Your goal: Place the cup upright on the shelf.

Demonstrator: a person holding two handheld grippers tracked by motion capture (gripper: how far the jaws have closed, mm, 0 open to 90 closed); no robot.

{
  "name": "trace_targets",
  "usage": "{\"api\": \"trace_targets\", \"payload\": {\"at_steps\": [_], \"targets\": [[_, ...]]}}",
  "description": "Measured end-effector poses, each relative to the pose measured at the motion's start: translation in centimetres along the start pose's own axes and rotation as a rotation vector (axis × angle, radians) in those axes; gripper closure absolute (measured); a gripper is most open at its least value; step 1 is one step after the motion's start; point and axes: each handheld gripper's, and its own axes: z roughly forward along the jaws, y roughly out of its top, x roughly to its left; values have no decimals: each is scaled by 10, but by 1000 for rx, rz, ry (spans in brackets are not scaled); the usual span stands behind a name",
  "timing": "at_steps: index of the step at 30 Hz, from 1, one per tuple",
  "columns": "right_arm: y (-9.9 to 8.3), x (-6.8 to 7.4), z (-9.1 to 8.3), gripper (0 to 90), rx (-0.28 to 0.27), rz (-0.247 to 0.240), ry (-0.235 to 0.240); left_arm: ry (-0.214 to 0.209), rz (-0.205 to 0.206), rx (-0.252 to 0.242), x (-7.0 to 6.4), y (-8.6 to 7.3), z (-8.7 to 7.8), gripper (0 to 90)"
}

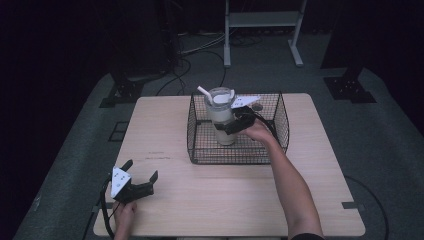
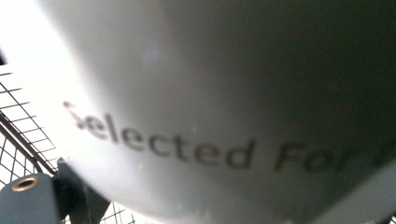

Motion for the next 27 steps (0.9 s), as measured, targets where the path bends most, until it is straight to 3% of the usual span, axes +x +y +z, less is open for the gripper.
{"api": "trace_targets", "payload": {"at_steps": [27], "targets": [[-3, 3, -8, 85, 15, -11, -5, 0, 2, 2, 0, 0, 0, 0]]}}
